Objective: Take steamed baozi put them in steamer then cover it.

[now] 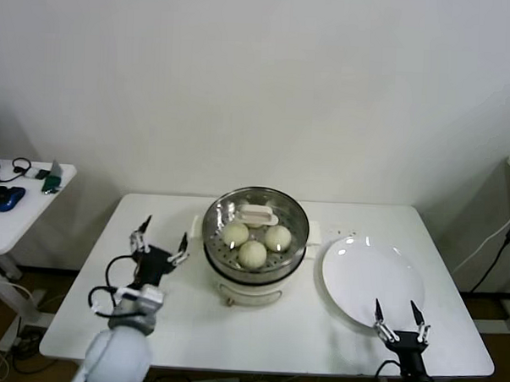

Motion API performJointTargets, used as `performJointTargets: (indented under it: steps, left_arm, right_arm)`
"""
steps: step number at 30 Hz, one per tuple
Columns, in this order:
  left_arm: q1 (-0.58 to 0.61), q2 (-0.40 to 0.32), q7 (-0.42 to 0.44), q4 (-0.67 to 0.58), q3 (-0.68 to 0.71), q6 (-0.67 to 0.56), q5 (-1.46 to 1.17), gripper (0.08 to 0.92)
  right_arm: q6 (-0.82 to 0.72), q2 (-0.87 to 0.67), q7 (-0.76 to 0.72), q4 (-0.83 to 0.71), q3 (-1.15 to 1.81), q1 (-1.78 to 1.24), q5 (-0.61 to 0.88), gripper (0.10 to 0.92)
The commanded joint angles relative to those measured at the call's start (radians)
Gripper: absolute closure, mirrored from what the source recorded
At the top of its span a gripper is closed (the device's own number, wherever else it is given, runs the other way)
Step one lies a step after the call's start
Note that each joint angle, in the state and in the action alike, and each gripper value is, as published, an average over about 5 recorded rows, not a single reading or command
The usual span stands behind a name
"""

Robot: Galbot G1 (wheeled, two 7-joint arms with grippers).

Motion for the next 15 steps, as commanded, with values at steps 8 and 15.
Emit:
performJointTargets:
  steps: [8,15]
  left_arm:
    - [0.135,-0.019,0.118,0.41,-0.152,-0.728,-0.556,0.177]
    - [0.135,-0.031,0.125,0.433,-0.132,-0.733,-0.529,0.177]
  right_arm:
    - [0.013,-0.01,-0.016,-0.028,-0.006,0.007,0.018,0.202]
    - [0.015,-0.013,-0.02,-0.03,-0.002,0.006,0.023,0.203]
